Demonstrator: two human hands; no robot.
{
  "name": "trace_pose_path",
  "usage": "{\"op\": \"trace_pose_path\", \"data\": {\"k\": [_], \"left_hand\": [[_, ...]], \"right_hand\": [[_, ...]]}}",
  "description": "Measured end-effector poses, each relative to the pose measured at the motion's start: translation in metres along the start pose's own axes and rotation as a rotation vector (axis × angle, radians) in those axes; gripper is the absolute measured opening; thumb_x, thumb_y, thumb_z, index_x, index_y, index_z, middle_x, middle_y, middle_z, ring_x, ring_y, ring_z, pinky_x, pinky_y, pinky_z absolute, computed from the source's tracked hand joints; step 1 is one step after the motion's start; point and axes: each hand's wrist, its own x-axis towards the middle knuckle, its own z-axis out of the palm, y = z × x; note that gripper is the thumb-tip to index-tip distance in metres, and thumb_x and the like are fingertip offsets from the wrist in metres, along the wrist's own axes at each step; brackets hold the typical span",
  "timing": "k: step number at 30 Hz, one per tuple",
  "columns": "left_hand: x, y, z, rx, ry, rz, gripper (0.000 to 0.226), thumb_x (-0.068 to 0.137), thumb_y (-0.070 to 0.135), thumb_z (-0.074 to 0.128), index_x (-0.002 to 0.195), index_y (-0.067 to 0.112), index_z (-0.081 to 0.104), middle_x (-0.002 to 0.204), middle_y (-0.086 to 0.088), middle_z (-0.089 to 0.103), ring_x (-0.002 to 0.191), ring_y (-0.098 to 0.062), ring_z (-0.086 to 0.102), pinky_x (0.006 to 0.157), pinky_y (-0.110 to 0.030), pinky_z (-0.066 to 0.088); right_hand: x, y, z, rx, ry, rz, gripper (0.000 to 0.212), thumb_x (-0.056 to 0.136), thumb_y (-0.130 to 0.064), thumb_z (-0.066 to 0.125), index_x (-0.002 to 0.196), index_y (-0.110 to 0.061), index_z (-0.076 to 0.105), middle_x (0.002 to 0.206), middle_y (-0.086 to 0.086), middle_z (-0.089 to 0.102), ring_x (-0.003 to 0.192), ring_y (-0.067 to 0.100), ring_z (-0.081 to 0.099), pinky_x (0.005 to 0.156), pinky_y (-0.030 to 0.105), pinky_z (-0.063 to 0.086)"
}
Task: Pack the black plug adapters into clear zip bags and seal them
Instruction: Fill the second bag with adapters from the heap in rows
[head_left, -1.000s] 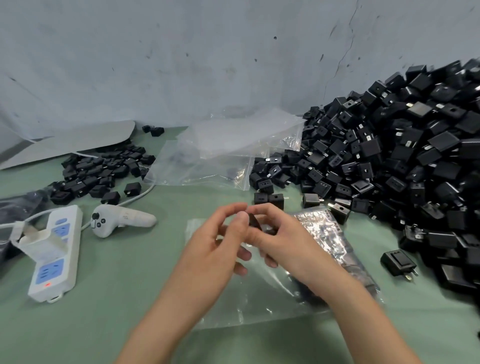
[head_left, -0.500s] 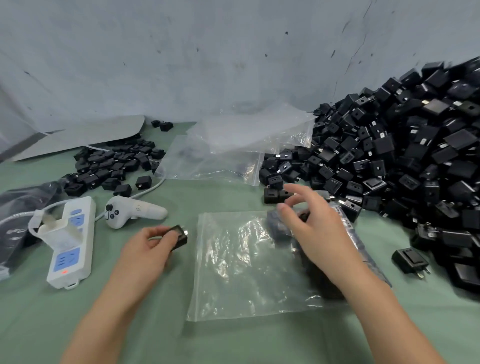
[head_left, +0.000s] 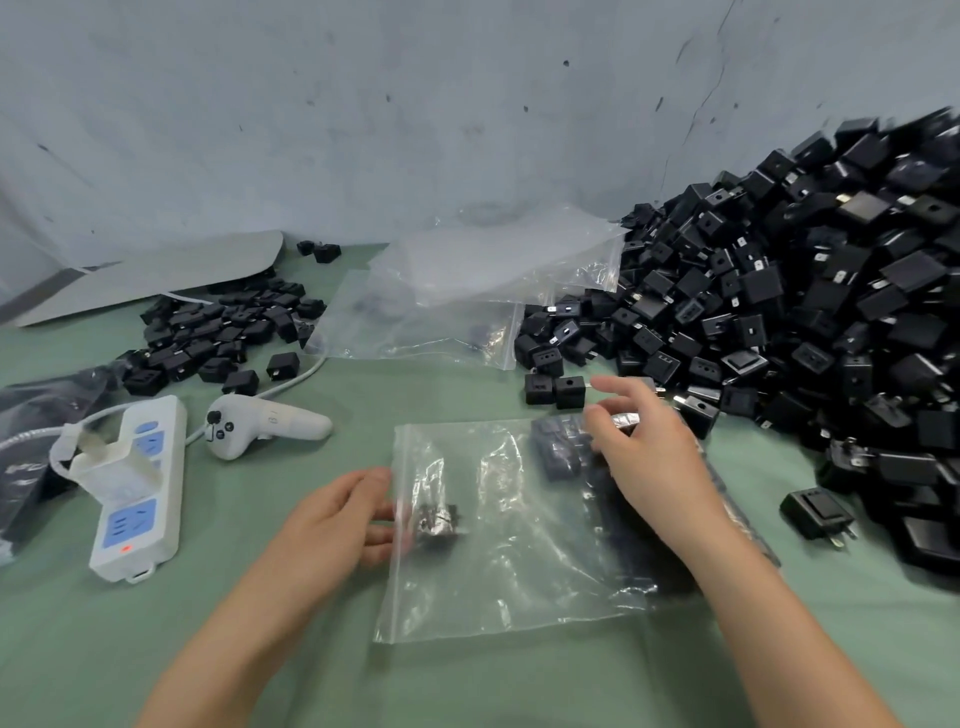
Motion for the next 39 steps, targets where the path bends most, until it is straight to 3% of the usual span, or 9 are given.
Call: {"op": "trace_pose_path", "data": {"k": [3, 9, 13, 19, 23, 26, 29, 32, 39], "left_hand": [[0.0, -0.004, 0.006, 0.041, -0.057, -0.042, 0.024, 0.097, 0.033, 0.059, 0.118, 0.022, 0.062, 0.094, -0.013, 0.076, 0.084, -0.029, 0.075, 0.084, -0.041, 0.06], [0.004, 0.0, 0.025, -0.075, -0.167, -0.159, 0.031, 0.098, 0.03, 0.059, 0.111, 0.001, 0.06, 0.088, -0.016, 0.077, 0.082, -0.031, 0.076, 0.062, -0.031, 0.061], [0.003, 0.001, 0.028, -0.107, -0.18, -0.215, 0.035, 0.096, 0.031, 0.062, 0.115, 0.001, 0.057, 0.09, -0.02, 0.076, 0.084, -0.037, 0.075, 0.061, -0.037, 0.062], [0.008, 0.004, 0.05, -0.298, -0.271, -0.271, 0.041, 0.092, 0.025, 0.065, 0.124, 0.002, 0.053, 0.114, -0.033, 0.065, 0.092, -0.039, 0.073, 0.066, -0.037, 0.062], [0.014, 0.003, 0.054, -0.348, -0.375, -0.263, 0.059, 0.074, 0.032, 0.072, 0.123, 0.005, 0.055, 0.108, -0.03, 0.07, 0.1, -0.04, 0.071, 0.07, -0.037, 0.061], [0.019, 0.004, 0.055, -0.339, -0.42, -0.243, 0.048, 0.08, 0.025, 0.069, 0.119, 0.0, 0.055, 0.111, -0.028, 0.07, 0.099, -0.04, 0.071, 0.071, -0.037, 0.061], [0.02, 0.007, 0.053, -0.294, -0.433, -0.208, 0.013, 0.095, 0.015, 0.057, 0.102, 0.004, 0.056, 0.115, -0.021, 0.071, 0.077, -0.031, 0.074, 0.061, -0.032, 0.06], [0.018, 0.006, 0.046, -0.248, -0.475, -0.204, 0.01, 0.094, 0.019, 0.054, 0.097, 0.009, 0.054, 0.118, -0.016, 0.071, 0.065, -0.024, 0.068, 0.058, -0.03, 0.059], [0.025, 0.003, 0.045, -0.416, -0.592, -0.213, 0.03, 0.096, 0.03, 0.058, 0.111, 0.01, 0.041, 0.125, -0.033, 0.062, 0.116, -0.042, 0.064, 0.083, -0.038, 0.06]], "right_hand": [[0.002, -0.001, -0.002, 0.111, 0.011, 0.062, 0.019, 0.096, -0.029, 0.057, 0.109, -0.042, 0.059, 0.098, -0.016, 0.065, 0.056, 0.006, 0.06, 0.046, 0.011, 0.042], [0.004, -0.002, -0.006, 0.283, 0.037, 0.128, 0.019, 0.095, -0.021, 0.058, 0.103, -0.037, 0.064, 0.091, -0.006, 0.067, 0.053, -0.001, 0.059, 0.052, 0.013, 0.047], [0.007, 0.0, -0.01, 0.382, 0.033, 0.187, 0.019, 0.094, -0.019, 0.06, 0.106, -0.033, 0.067, 0.081, -0.006, 0.067, 0.062, 0.006, 0.061, 0.062, 0.024, 0.052], [0.009, 0.002, -0.01, 0.45, 0.022, 0.215, 0.02, 0.094, -0.015, 0.06, 0.109, -0.026, 0.068, 0.087, -0.003, 0.065, 0.069, 0.007, 0.063, 0.059, 0.02, 0.051], [0.01, 0.003, -0.011, 0.466, 0.015, 0.217, 0.019, 0.095, -0.015, 0.06, 0.109, -0.026, 0.067, 0.089, -0.001, 0.064, 0.07, 0.008, 0.064, 0.06, 0.021, 0.05], [0.01, 0.004, -0.011, 0.47, 0.006, 0.216, 0.019, 0.094, -0.016, 0.06, 0.108, -0.027, 0.067, 0.09, -0.002, 0.065, 0.069, 0.007, 0.064, 0.061, 0.021, 0.05], [0.011, 0.005, -0.011, 0.464, 0.0, 0.215, 0.018, 0.094, -0.018, 0.061, 0.107, -0.029, 0.067, 0.087, -0.003, 0.066, 0.07, 0.008, 0.065, 0.064, 0.024, 0.051], [0.012, 0.006, -0.011, 0.464, -0.01, 0.212, 0.018, 0.094, -0.02, 0.061, 0.107, -0.031, 0.068, 0.088, -0.003, 0.067, 0.073, 0.013, 0.067, 0.069, 0.029, 0.052], [0.013, 0.008, -0.011, 0.463, -0.004, 0.211, 0.017, 0.092, -0.023, 0.062, 0.103, -0.035, 0.069, 0.076, -0.011, 0.068, 0.069, 0.012, 0.066, 0.078, 0.039, 0.054]]}}
